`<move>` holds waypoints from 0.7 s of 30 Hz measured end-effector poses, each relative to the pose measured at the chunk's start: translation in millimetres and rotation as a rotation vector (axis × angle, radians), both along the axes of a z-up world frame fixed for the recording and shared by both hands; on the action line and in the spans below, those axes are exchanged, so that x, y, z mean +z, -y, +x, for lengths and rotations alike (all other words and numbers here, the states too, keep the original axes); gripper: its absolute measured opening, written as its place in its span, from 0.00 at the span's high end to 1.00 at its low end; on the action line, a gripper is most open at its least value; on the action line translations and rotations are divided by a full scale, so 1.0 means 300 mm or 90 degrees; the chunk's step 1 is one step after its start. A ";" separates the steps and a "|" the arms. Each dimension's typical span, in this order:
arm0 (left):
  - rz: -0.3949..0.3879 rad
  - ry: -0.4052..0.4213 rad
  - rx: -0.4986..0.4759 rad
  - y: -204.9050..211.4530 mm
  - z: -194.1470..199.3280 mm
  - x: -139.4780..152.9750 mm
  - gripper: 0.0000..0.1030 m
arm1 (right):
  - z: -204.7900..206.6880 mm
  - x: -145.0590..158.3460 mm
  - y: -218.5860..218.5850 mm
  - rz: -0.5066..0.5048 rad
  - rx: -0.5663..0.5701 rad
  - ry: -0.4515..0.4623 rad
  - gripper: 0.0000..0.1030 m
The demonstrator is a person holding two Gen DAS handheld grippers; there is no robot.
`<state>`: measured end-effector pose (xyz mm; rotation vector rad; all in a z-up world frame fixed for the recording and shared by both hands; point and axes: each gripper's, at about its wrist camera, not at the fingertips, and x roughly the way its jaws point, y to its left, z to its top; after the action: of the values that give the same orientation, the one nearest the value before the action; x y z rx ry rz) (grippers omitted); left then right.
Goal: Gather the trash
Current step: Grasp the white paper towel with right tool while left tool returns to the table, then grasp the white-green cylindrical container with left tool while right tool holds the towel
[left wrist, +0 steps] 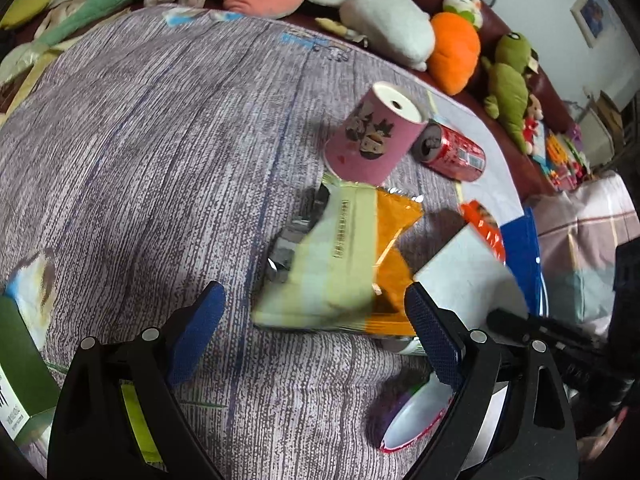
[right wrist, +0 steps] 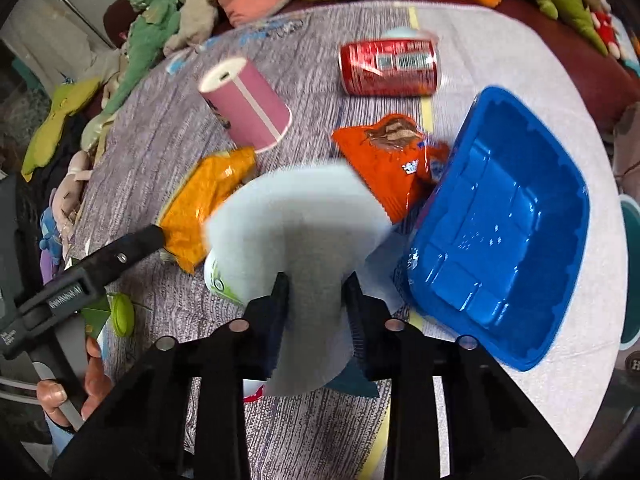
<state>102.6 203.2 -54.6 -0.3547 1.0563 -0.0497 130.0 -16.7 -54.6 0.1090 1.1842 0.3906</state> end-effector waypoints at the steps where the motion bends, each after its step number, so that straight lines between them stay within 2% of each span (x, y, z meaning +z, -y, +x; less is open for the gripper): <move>1: 0.009 0.004 -0.007 0.012 -0.007 0.007 0.11 | -0.007 0.013 0.003 0.003 0.000 0.006 0.76; 7: 0.058 0.034 -0.077 0.087 -0.061 0.047 0.11 | -0.046 0.108 0.016 0.028 0.022 0.031 0.76; 8: 0.064 0.039 -0.087 0.099 -0.068 0.053 0.11 | -0.046 0.109 0.017 0.034 0.029 0.023 0.73; 11: 0.080 0.047 -0.111 0.129 -0.089 0.065 0.11 | -0.045 0.091 0.025 0.025 0.019 0.013 0.72; 15: 0.083 0.042 -0.107 0.125 -0.105 0.058 0.11 | -0.051 0.071 0.027 0.020 0.017 0.000 0.70; 16: 0.082 0.040 -0.104 0.120 -0.105 0.055 0.11 | -0.049 0.071 0.025 0.016 0.018 0.000 0.68; 17: 0.080 0.038 -0.101 0.115 -0.106 0.053 0.11 | -0.046 0.068 0.022 0.017 0.018 -0.004 0.58; 18: 0.077 0.036 -0.098 0.109 -0.108 0.051 0.11 | -0.043 0.067 0.021 0.016 0.017 -0.005 0.54; 21: 0.071 0.032 -0.092 0.093 -0.109 0.040 0.11 | -0.043 0.071 0.015 0.007 0.018 0.003 0.52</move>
<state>69.8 175.2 -42.6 -0.1748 1.0294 -0.1284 117.1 -21.1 -33.2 0.1008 1.1800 0.4221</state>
